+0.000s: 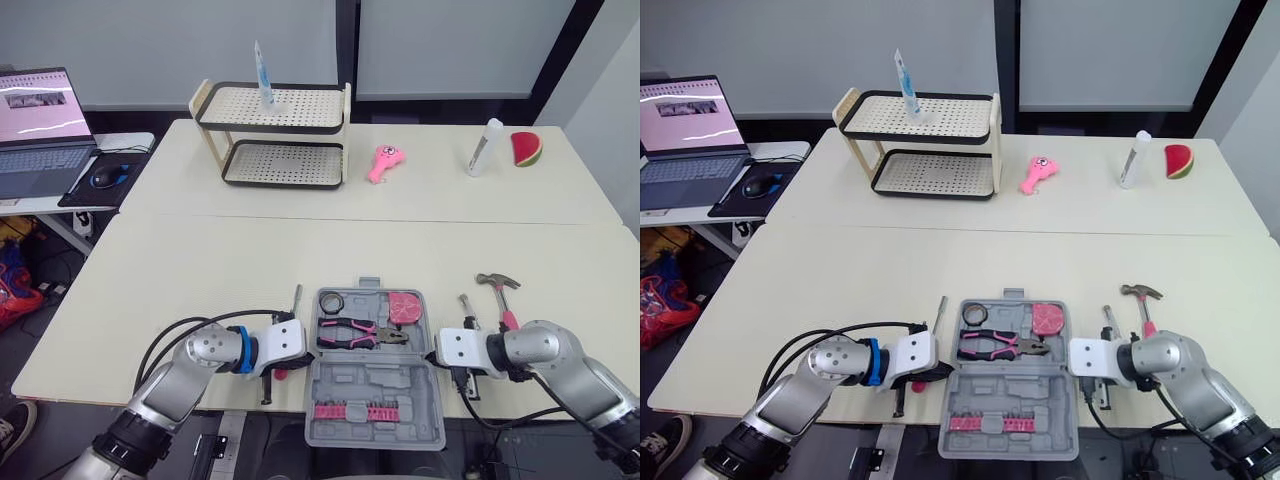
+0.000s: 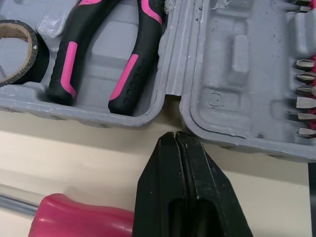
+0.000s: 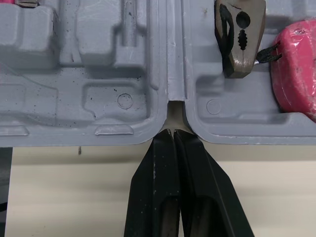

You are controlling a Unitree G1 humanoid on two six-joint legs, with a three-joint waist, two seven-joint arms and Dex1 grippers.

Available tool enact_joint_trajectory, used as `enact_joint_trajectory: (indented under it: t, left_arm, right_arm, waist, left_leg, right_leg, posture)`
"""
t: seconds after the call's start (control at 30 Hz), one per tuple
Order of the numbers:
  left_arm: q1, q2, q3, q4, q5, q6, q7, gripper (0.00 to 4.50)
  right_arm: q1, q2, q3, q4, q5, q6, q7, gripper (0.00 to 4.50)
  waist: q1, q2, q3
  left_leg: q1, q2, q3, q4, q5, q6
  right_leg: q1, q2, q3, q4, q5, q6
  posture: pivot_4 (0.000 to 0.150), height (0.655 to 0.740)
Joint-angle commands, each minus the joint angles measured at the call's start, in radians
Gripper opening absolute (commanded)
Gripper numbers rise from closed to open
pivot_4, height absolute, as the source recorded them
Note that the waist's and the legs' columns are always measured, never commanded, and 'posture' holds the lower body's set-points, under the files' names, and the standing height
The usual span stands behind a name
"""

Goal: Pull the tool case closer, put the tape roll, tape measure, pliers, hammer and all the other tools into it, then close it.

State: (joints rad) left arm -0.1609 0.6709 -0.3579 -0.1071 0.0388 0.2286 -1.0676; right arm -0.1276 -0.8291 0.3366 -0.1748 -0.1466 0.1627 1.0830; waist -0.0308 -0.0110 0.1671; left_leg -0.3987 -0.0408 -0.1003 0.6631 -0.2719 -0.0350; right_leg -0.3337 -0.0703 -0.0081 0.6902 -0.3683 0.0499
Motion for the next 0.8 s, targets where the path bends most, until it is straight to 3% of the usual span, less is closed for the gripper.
enact_joint_trajectory:
  t: [0.03,0.8]
  left_arm:
    - [-0.022,-0.030,-0.028,-0.001,0.004,-0.016,0.005,0.00]
    - [-0.245,-0.148,-0.018,0.285,0.062,-0.201,0.023,0.00]
  right_arm:
    - [-0.008,0.019,0.011,-0.004,-0.002,-0.023,-0.010,0.02]
    - [-0.174,0.078,-0.019,0.185,-0.013,-0.064,-0.042,0.02]
  waist:
    - [0.000,0.000,0.000]
    - [0.000,-0.001,-0.003]
  left_leg:
    - [0.000,0.000,0.000,0.000,0.000,0.000]
    - [0.000,-0.001,0.000,0.002,0.000,0.000]
  right_leg:
    - [0.000,0.000,0.000,0.000,0.000,0.000]
    - [0.001,0.000,0.000,0.001,0.000,0.000]
  posture:
    - [0.150,0.7400]
    - [0.150,0.7400]
